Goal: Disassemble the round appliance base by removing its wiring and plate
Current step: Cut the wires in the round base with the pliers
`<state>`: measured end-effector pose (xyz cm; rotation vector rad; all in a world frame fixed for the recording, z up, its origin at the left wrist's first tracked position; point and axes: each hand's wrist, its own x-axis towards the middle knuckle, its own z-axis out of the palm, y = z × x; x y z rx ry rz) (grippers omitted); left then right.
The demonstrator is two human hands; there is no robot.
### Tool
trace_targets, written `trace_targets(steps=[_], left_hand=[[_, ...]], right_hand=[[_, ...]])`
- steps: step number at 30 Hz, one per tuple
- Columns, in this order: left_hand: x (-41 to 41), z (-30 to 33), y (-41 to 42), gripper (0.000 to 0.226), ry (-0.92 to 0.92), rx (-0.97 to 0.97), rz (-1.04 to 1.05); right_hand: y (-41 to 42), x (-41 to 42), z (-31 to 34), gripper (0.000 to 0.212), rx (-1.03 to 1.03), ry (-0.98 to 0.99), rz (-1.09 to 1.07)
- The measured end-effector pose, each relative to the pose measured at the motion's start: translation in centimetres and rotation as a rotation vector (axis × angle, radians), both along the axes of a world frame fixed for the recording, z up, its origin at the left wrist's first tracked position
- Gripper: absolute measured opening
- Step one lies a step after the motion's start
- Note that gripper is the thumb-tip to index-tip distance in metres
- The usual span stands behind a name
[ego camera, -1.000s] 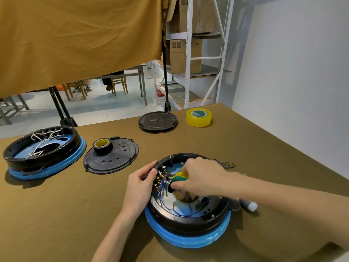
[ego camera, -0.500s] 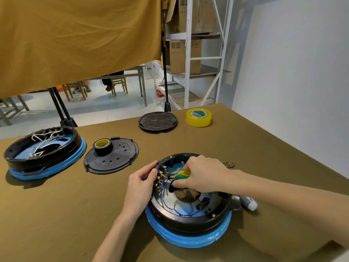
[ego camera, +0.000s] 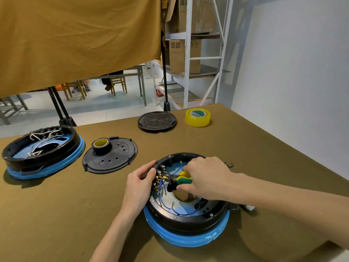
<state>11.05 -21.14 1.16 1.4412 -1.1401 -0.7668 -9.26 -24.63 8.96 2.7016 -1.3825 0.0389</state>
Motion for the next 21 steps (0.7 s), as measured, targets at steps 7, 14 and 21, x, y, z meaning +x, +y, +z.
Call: trace_targets(steps=[7, 14, 21], left_hand=[[-0.1, 0.0, 0.0, 0.03, 0.027, -0.009, 0.004], [-0.2, 0.1, 0.1, 0.029, 0.052, -0.001, 0.008], [-0.3, 0.2, -0.1, 0.026, 0.07, -0.001, 0.007]], right_hand=[[-1.5, -3.2, 0.4, 0.053, 0.078, -0.278, -0.156], [-6.0, -8.5, 0.8, 0.048, -0.072, -0.441, -0.501], [-8.1, -10.7, -2.5, 0.052, -0.026, -0.186, -0.604]])
